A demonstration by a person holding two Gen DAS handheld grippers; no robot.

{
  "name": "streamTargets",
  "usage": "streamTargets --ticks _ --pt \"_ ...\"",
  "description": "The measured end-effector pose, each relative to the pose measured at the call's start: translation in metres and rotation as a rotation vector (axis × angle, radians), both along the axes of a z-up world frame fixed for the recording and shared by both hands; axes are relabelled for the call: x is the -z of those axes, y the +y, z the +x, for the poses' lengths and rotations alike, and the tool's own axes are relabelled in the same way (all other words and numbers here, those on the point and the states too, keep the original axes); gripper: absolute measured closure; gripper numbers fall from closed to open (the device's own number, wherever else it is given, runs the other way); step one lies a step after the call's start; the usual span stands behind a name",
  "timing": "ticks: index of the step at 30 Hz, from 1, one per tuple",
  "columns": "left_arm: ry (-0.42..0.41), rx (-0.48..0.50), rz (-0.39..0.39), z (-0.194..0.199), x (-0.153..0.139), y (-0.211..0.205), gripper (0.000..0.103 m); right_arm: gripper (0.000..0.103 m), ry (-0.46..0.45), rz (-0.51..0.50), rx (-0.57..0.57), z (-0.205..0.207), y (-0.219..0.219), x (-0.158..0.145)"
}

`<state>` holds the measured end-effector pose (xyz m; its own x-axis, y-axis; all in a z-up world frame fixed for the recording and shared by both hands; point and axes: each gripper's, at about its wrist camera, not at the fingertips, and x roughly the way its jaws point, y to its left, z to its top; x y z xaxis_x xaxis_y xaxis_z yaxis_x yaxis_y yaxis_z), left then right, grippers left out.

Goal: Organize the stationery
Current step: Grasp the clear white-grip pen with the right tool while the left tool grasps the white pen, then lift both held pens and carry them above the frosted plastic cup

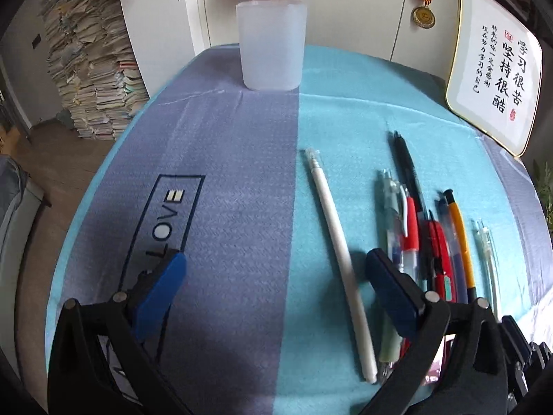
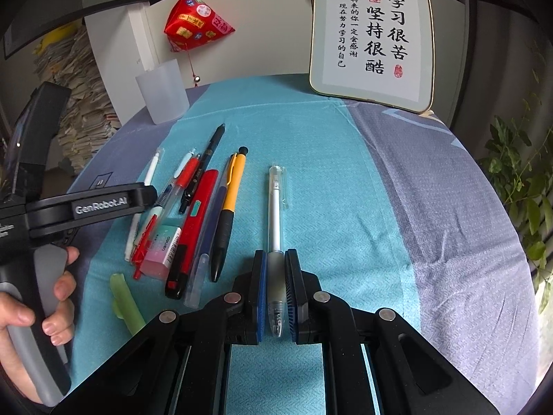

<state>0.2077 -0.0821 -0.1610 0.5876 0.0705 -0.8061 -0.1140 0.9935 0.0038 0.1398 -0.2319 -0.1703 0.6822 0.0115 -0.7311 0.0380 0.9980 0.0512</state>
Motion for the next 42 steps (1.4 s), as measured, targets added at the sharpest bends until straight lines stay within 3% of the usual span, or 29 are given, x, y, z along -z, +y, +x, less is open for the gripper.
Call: streamTargets --ticks 4,7,10,12,14,16,21,27,34,42 --pt "0.003 -0.052 0.001 0.006 0.000 0.001 0.001 0.092 -0.004 0.010 0.001 0.000 -0.001 0.000" --pt "-0.003 -0.039 -0.002 0.004 -0.001 0.002 0.006 0.092 -0.006 0.020 0.001 -0.001 -0.003 0.001" --pt "-0.024 -0.018 -0.004 -0.001 -0.006 -0.001 0.031 0.092 -0.009 0.030 0.002 -0.001 -0.004 0.001" --pt "-0.041 -0.008 -0.006 -0.004 -0.009 -0.002 0.059 0.092 -0.010 0.035 0.003 -0.001 -0.004 0.000" --pt "-0.051 0.000 -0.011 -0.005 -0.010 -0.001 0.072 0.092 -0.011 0.043 0.003 -0.002 -0.005 0.000" --pt "-0.050 -0.013 -0.038 -0.005 -0.012 0.005 0.096 0.092 -0.013 0.058 0.003 -0.002 -0.007 0.001" --pt "-0.060 -0.012 -0.249 -0.004 -0.013 0.033 0.098 0.092 -0.017 0.098 0.001 -0.003 -0.012 0.001" --pt "-0.119 0.021 -0.291 -0.016 -0.028 0.044 0.098 0.092 0.002 0.094 0.013 -0.007 -0.009 -0.002" --pt "-0.147 0.025 -0.351 -0.028 -0.045 0.059 0.098 0.092 -0.062 0.096 0.052 -0.029 -0.015 -0.030" --pt "-0.210 0.072 -0.375 -0.033 -0.081 0.067 0.098 0.092 -0.113 0.110 0.023 -0.038 -0.004 -0.059"
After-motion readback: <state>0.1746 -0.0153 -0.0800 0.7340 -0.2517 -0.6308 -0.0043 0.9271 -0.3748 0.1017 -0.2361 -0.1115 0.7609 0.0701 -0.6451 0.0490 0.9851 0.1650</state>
